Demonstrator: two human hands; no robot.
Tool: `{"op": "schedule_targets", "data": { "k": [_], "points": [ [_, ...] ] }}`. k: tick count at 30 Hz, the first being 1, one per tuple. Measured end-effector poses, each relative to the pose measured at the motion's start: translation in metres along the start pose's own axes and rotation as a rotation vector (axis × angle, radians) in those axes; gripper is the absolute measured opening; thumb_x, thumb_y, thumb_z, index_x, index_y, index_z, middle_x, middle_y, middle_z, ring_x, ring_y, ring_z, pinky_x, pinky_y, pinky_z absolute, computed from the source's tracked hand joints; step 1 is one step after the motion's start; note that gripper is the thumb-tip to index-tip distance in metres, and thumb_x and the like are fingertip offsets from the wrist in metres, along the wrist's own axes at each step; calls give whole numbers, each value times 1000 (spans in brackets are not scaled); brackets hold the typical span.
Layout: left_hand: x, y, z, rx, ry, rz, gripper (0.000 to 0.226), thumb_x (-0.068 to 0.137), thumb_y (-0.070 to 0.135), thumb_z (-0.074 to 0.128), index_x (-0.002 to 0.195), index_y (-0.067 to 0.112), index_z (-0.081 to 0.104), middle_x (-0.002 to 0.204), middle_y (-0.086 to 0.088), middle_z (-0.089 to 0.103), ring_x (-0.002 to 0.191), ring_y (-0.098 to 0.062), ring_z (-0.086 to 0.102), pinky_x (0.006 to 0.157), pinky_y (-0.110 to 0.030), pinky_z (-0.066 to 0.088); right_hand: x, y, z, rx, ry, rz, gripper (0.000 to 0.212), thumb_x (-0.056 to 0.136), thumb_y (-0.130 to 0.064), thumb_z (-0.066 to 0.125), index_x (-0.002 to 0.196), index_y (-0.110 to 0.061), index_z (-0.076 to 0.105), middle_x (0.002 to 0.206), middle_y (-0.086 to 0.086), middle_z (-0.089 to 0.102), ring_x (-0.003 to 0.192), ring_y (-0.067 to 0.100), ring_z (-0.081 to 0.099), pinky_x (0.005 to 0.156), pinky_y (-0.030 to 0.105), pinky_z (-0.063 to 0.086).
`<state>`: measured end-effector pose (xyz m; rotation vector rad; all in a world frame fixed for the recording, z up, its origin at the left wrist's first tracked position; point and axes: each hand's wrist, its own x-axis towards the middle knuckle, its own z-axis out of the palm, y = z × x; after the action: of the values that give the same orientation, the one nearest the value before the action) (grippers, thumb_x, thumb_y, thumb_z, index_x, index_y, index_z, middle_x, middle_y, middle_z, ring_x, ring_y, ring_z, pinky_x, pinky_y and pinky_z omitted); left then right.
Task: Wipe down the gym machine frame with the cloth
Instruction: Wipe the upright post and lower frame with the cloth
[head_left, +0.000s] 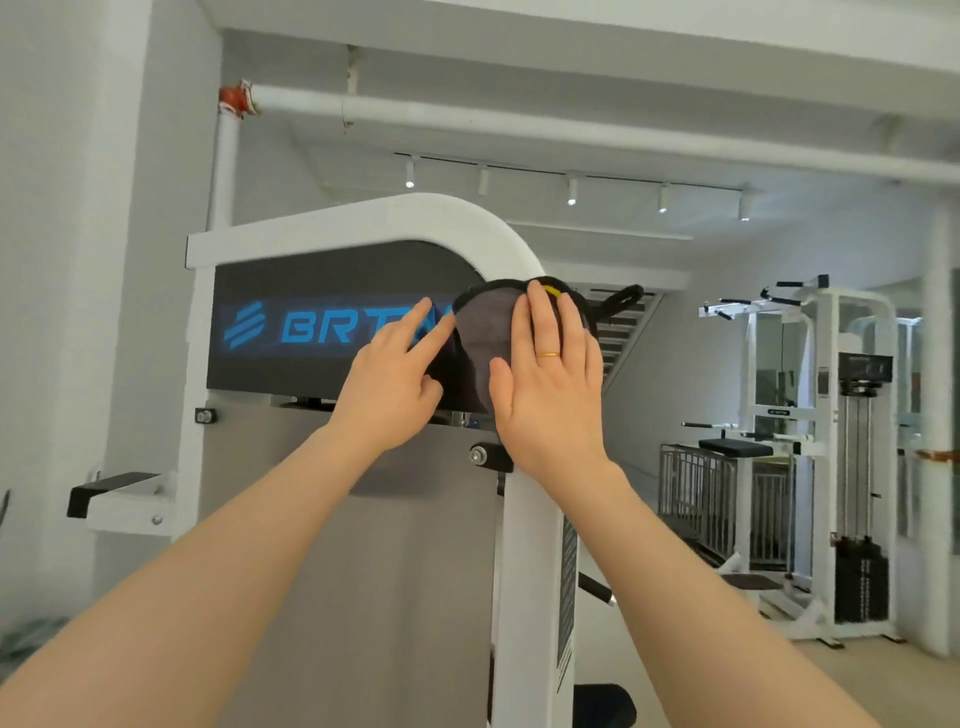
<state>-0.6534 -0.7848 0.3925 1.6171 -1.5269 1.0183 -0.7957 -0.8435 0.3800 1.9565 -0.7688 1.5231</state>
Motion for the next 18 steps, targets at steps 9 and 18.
{"op": "schedule_targets", "data": {
  "k": [9,18],
  "points": [
    [27,-38,-14,18,73,70,65,90,10,45,147,22,17,155,-5,17,139,-25,22,111,-42,24,97,-4,-12,129,-70,179,51,99,-30,40,142,-8,24,146,16,33,131,31,35,100,40,37],
    [76,-102,-26,108,51,214,66,94,38,42,148,27,7,156,-1,10,142,-21,16,115,-37,18,162,-57,10,-253,-50,72,36,102,-34,26,126,-10,39,114,8,60,105,29,53,75,33,30]
  ]
}}
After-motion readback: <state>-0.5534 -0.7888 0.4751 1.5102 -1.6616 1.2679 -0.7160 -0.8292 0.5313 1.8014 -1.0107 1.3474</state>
